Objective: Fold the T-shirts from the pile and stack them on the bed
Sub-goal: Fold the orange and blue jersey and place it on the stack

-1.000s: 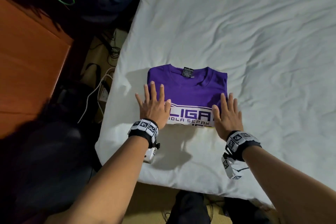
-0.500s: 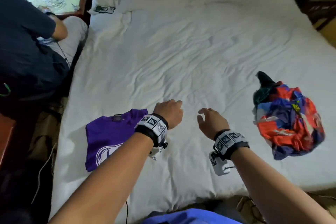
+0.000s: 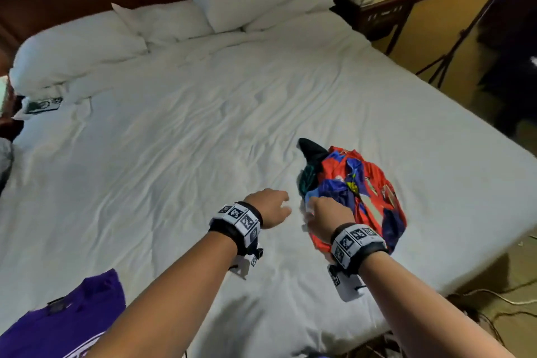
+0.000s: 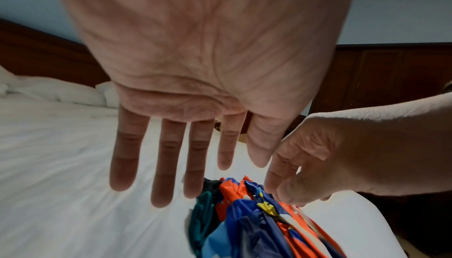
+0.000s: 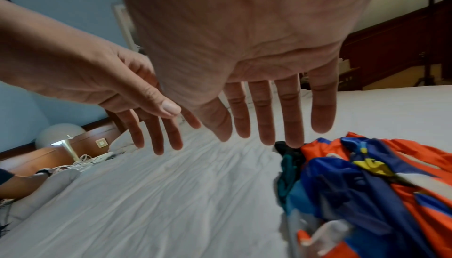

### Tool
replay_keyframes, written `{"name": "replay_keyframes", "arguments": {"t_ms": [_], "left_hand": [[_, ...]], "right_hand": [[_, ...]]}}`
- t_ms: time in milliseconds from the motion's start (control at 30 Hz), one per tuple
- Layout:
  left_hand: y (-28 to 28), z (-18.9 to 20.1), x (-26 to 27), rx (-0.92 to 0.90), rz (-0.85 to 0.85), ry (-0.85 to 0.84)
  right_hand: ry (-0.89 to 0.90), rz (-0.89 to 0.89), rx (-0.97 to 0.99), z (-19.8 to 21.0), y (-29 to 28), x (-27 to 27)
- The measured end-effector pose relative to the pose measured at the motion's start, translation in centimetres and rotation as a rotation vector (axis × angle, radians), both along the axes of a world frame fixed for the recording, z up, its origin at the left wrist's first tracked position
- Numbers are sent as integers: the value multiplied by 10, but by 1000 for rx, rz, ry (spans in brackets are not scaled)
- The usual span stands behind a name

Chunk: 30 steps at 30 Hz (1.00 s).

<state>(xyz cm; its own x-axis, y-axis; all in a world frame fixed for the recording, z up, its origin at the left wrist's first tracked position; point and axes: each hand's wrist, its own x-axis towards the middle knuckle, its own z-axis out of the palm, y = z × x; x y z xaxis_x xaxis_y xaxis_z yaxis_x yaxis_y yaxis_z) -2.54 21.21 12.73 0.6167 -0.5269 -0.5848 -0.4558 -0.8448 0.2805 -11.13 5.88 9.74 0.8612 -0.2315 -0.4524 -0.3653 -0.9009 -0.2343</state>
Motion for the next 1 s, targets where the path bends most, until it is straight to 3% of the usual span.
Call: {"name": "replay_keyframes", "arguments": {"t_ms": [267,433,533,667,800,1000], "left_hand": [[-129,-65,25,-17,5,79],[-175,-106,26,-47,-16,86],[-198,-128,23,-65,-31,97],[-225,-147,18,-42,-142,87],[-240,-146,18,-12,-256,-25],[-219,-99,46,-557,-181,-250]], "right_hand": [[87,-170,43,-89,-132,16],[105,-476,32,-144,-162,3],[164,-512,46,-162,-177,-6],[113,-466,72,-155,-191,-13],[-192,-395,266,-122,-182,-16],[-553,-481,434,-66,-160,-18]]}}
